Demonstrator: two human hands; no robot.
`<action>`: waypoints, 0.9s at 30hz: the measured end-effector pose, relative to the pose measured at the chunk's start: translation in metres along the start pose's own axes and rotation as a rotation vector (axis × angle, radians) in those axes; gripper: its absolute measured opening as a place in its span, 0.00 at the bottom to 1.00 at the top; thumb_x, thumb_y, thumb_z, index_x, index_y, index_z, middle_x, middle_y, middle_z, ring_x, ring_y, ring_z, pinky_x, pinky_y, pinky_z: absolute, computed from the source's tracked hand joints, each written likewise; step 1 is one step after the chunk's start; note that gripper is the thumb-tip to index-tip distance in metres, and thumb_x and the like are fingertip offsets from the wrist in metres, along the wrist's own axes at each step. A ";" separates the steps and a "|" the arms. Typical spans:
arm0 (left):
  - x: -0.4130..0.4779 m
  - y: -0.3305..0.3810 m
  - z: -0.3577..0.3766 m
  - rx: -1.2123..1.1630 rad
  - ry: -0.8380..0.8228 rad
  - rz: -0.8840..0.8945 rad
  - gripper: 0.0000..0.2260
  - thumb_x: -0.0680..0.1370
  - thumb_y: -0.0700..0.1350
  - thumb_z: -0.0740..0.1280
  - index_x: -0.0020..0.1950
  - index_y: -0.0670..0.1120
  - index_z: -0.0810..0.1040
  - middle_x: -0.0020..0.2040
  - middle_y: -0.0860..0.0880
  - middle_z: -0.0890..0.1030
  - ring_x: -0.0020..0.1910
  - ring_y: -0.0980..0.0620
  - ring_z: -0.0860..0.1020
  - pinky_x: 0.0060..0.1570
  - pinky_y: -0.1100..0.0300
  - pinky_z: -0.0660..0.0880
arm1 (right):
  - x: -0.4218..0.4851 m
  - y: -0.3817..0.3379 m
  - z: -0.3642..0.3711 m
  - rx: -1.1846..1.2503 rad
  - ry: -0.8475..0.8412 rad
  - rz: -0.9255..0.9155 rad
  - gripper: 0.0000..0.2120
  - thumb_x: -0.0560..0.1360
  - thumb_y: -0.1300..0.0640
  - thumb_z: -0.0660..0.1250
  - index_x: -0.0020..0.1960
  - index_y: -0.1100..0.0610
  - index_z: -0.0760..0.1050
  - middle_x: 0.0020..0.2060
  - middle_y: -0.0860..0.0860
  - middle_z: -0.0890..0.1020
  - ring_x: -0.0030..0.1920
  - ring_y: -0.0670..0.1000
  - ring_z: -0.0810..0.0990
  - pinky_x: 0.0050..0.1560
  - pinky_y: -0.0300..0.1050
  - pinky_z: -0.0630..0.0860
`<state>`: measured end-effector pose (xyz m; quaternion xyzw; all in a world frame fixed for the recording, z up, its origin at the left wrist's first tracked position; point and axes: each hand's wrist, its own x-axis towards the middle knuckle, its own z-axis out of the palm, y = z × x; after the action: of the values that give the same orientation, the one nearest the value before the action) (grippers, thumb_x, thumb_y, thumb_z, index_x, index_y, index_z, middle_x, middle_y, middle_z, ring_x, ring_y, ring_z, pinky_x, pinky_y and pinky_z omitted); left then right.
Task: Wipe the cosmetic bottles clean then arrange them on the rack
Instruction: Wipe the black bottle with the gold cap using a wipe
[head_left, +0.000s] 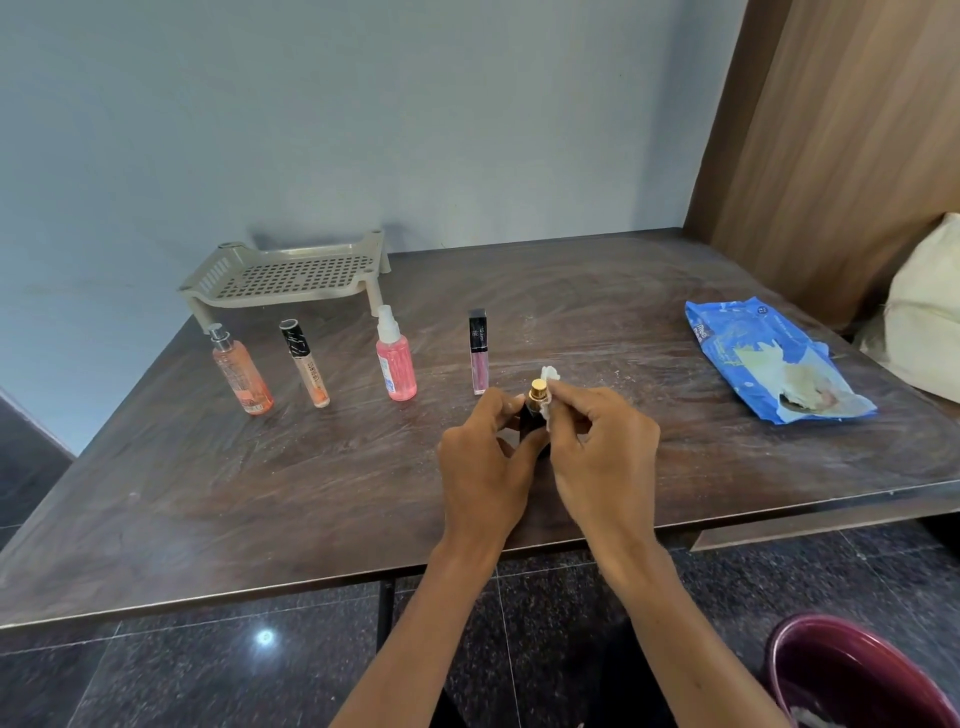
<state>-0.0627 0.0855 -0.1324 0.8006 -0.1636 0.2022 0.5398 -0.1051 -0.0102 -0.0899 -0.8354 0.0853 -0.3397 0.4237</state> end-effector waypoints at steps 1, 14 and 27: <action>0.000 0.000 0.000 0.012 0.004 -0.002 0.08 0.74 0.44 0.77 0.49 0.46 0.79 0.48 0.56 0.86 0.34 0.58 0.82 0.33 0.63 0.77 | 0.004 0.000 0.000 -0.014 -0.016 0.002 0.10 0.79 0.60 0.65 0.57 0.55 0.82 0.43 0.47 0.84 0.42 0.41 0.80 0.44 0.28 0.74; -0.002 0.010 -0.001 0.042 0.037 0.006 0.07 0.75 0.46 0.75 0.45 0.48 0.78 0.43 0.55 0.86 0.30 0.64 0.78 0.32 0.73 0.70 | -0.011 -0.005 0.001 -0.048 0.041 -0.054 0.09 0.79 0.58 0.67 0.57 0.56 0.82 0.41 0.48 0.83 0.42 0.46 0.81 0.45 0.47 0.80; -0.003 0.010 0.005 0.183 0.069 0.071 0.11 0.76 0.49 0.75 0.48 0.46 0.75 0.43 0.53 0.85 0.36 0.60 0.81 0.35 0.64 0.78 | -0.017 -0.002 -0.008 0.010 0.012 -0.034 0.09 0.78 0.58 0.68 0.57 0.53 0.82 0.41 0.42 0.82 0.41 0.41 0.80 0.43 0.29 0.74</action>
<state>-0.0696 0.0777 -0.1274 0.8328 -0.1540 0.2625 0.4624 -0.1229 -0.0070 -0.0936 -0.8325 0.0721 -0.3524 0.4214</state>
